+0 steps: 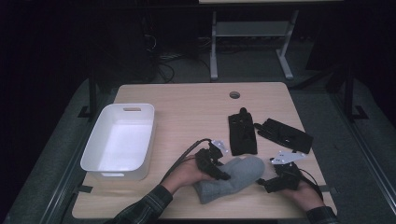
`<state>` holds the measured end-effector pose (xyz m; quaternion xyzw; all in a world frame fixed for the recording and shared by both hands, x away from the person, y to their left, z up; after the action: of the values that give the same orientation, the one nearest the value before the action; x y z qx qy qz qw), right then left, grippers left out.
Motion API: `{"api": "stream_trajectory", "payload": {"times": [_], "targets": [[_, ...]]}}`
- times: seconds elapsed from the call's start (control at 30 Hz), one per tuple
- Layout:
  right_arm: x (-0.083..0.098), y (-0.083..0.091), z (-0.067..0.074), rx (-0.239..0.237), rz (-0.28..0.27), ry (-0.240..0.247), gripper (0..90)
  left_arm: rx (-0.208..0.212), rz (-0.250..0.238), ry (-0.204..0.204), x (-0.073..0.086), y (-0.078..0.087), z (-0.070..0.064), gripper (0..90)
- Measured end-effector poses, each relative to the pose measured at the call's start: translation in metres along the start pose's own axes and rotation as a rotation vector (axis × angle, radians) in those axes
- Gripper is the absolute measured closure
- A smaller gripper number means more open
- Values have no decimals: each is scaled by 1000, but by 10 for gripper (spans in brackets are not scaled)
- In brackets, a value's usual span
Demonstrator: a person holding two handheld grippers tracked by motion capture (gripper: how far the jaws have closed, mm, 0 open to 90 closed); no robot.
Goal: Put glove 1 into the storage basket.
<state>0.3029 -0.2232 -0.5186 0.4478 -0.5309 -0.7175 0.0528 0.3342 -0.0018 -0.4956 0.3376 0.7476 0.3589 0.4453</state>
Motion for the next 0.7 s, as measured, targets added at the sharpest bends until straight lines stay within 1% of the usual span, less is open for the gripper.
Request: {"api": "stream_trajectory", "payload": {"times": [0.03, 0.1, 0.13, 0.17, 0.2, 0.23, 0.27, 0.3, 0.33, 0.37, 0.43, 0.5, 0.57, 0.6, 0.7], "targets": [[0, 0, 0, 0, 0, 0, 25, 16, 4, -1, 1, 0, 1, 545], [0, 0, 0, 0, 0, 0, 25, 29, -3, -8, 1, 1, 2, 595], [0, 0, 0, 0, 0, 0, 25, 35, -6, -8, 1, 1, 1, 638], [0, 0, 0, 0, 0, 0, 25, 35, -6, -6, 0, 2, 1, 638], [0, 0, 0, 0, 0, 0, 25, 16, -1, -28, 0, 3, -1, 678], [0, 0, 0, 0, 0, 0, 25, 16, -1, -28, 0, 3, -1, 692], [0, 0, 0, 0, 0, 0, 25, 9, -4, -42, -1, 3, -3, 701], [0, 0, 0, 0, 0, 0, 25, -7, -4, -58, -1, 4, -4, 711], [0, 0, 0, 0, 0, 0, 25, -39, -5, -75, -1, 7, -7, 721], [0, 0, 0, 0, 0, 0, 25, -39, -5, -75, -1, 7, -7, 728], [0, 0, 0, -1, 0, 0, 25, -71, -7, -99, -2, 11, -10, 734], [0, 0, 0, -2, 0, 1, 25, -99, -7, -106, -4, 14, -15, 741], [0, 0, 0, -2, -1, 2, 25, -109, -5, -116, -5, 18, -18, 747], [0, 0, 0, -2, -1, 2, 25, -125, -7, -122, -5, 20, -19, 748], [0, 0, 0, -2, -1, 2, 25, -132, -11, -124, -5, 25, -21, 750]]}}
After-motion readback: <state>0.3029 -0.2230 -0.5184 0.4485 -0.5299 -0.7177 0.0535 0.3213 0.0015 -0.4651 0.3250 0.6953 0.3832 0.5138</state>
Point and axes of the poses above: each handheld gripper's, and its own axes: y roughly backward along the jaws, x roughly out of its underside, z roughly to its left, the point moved 5 cm from there along -y, roughly forward along the jaws, and after that the axes turned 9 degrees about z, right-handed, at the moved point
